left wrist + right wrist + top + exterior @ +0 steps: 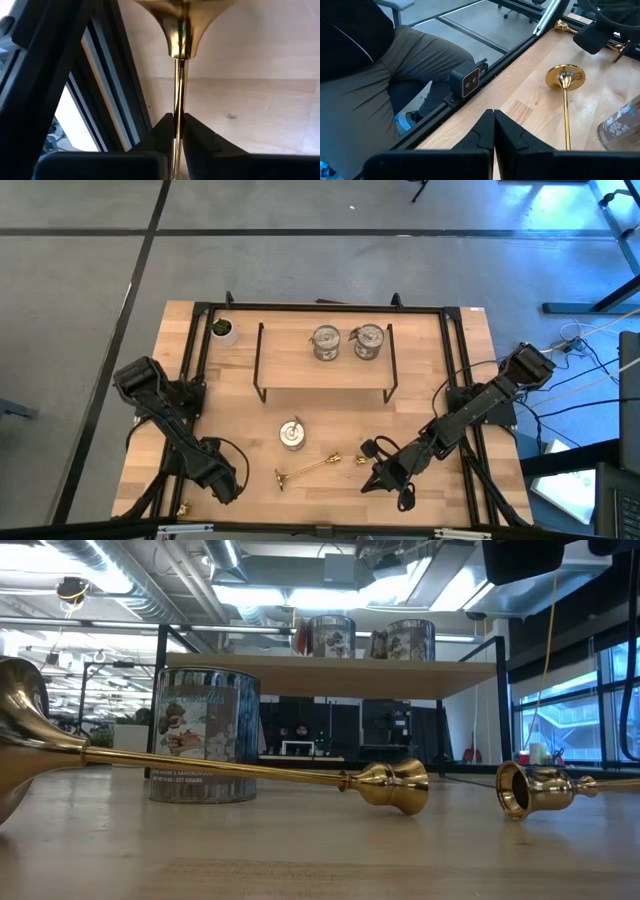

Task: Pick & Place candle stick holders
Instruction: Put the left gold candle holder on the shelf

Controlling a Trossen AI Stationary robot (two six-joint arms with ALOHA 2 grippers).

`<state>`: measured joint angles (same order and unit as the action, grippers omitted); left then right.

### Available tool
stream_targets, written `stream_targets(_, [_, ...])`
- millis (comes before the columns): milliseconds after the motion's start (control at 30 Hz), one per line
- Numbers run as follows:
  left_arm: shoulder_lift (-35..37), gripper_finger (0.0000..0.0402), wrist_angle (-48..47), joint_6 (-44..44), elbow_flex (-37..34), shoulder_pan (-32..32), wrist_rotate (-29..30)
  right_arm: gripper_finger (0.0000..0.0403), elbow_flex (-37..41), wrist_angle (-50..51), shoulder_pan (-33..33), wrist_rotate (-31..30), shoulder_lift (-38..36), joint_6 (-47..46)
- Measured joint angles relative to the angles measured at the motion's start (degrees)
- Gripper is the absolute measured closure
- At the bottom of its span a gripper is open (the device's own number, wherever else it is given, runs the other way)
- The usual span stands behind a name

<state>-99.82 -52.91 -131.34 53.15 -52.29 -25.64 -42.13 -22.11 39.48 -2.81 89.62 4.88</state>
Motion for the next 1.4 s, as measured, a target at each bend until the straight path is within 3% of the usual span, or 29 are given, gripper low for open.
stream_targets(200, [-0.05, 0.0389, -0.22, 0.26, 0.06, 0.38, 0.30, 0.0399, 0.00, -0.02, 0.02, -0.02, 0.00, -0.14])
stream_targets(300, [0.03, 0.0390, -1.92, 1.37, 2.12, 0.68, 4.23, 0.0399, 0.00, -0.02, 0.02, -0.02, 0.00, -0.14])
stream_targets(467, [2.16, 0.0390, -5.74, 4.18, 8.51, 2.62, 21.91, 0.0399, 0.00, -0.02, 0.02, -0.02, 0.00, -0.14])
stream_targets(733, [3.09, 0.0390, -18.27, 15.22, 23.86, 4.82, 43.22, 0.0399, 0.00, -0.17, 0.18, 3.90, 0.00, -2.90])
stream_targets(1000, [3.13, 0.0390, -21.72, 37.33, 37.29, 4.91, 75.71, 0.0399, 0.00, -7.02, 1.52, 10.28, 0.00, -4.45])
stream_targets(1233, [3.15, 0.0390, -20.52, 55.29, 39.38, 6.27, 91.78, 0.0399, -1.34, -13.62, 3.43, 12.56, -0.78, -5.96])
stream_targets(1300, [3.15, 0.0390, -20.55, 58.47, 39.36, 6.98, 95.24, 0.0399, -4.21, -9.61, 3.23, 11.84, -3.04, -7.37])
stream_targets(1400, [3.52, 0.0390, -20.55, 61.70, 39.37, 7.88, 100.97, 0.0399, -9.86, 1.38, 2.97, 5.76, -6.00, -8.04])
